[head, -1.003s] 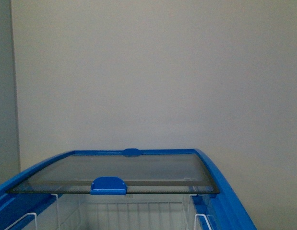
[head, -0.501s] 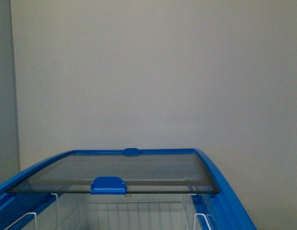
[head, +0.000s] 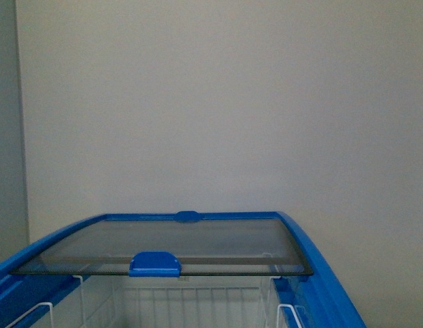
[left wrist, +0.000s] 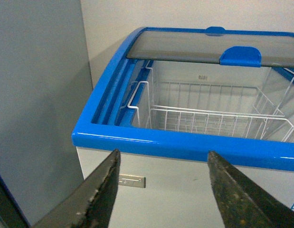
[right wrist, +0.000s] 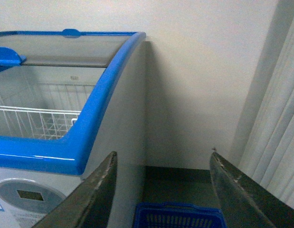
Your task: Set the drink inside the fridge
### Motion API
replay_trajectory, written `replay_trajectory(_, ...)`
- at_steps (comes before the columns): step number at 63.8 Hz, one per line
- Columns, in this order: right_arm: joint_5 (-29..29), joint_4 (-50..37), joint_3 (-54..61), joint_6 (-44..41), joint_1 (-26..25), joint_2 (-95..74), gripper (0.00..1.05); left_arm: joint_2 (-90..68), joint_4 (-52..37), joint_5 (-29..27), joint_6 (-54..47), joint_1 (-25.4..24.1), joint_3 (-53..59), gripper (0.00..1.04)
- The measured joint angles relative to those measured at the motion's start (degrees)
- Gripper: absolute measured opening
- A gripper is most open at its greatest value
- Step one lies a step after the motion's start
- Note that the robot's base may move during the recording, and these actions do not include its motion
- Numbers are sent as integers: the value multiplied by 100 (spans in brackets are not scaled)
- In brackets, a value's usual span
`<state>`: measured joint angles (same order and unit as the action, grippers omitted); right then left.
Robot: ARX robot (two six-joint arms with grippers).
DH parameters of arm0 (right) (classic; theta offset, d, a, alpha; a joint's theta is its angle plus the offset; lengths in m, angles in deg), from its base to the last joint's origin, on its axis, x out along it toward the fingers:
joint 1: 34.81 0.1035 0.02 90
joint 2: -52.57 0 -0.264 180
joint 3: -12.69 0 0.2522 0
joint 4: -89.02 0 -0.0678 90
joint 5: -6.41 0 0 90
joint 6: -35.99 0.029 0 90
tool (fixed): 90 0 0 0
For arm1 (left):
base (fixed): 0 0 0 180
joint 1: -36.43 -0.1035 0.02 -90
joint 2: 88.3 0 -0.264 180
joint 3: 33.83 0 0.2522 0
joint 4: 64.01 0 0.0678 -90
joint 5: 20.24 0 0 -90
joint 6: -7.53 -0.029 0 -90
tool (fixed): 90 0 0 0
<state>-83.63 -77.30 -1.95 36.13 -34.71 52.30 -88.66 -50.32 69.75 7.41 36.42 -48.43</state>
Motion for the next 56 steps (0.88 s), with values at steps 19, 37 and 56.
replay_trajectory(19, 0, 0, -2, 4, 0, 0, 98, 0, 0, 0, -2, 0, 0, 98)
replay_trajectory(37, 2, 0, -2, 2, 0, 0, 97, 0, 0, 0, 0, 0, 0, 97)
replay_trajectory(56, 2, 0, 0, 2, 0, 0, 97, 0, 0, 0, 0, 0, 0, 97)
